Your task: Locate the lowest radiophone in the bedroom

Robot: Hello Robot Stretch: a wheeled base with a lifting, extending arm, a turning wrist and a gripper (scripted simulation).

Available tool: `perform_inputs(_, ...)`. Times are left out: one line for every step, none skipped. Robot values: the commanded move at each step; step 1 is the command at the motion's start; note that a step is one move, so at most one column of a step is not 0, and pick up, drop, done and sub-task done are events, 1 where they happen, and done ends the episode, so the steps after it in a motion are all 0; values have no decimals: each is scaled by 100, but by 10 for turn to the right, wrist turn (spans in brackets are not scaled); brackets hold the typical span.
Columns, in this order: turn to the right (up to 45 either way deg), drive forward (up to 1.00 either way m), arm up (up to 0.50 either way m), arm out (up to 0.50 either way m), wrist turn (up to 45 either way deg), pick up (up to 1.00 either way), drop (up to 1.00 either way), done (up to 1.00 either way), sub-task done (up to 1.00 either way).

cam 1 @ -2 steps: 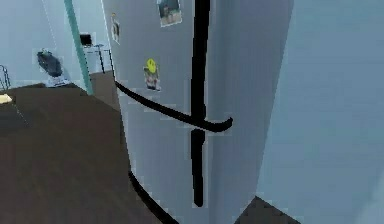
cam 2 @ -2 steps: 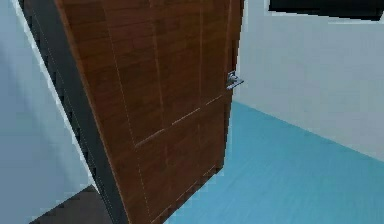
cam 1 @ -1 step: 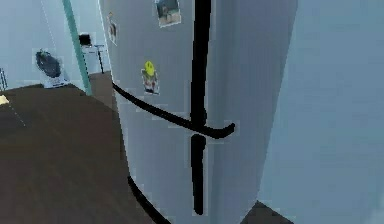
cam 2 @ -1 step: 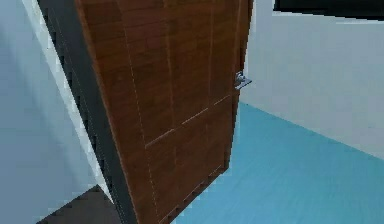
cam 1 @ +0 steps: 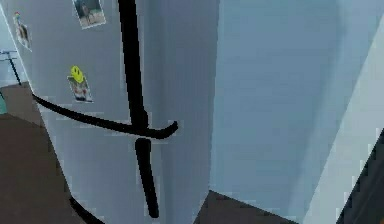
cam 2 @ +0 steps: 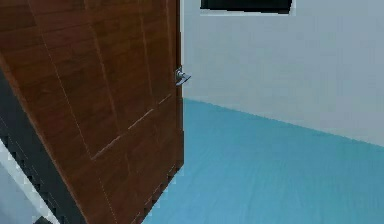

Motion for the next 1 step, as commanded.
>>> perform_inputs(0,25,0,0,0,0,0,0,0)
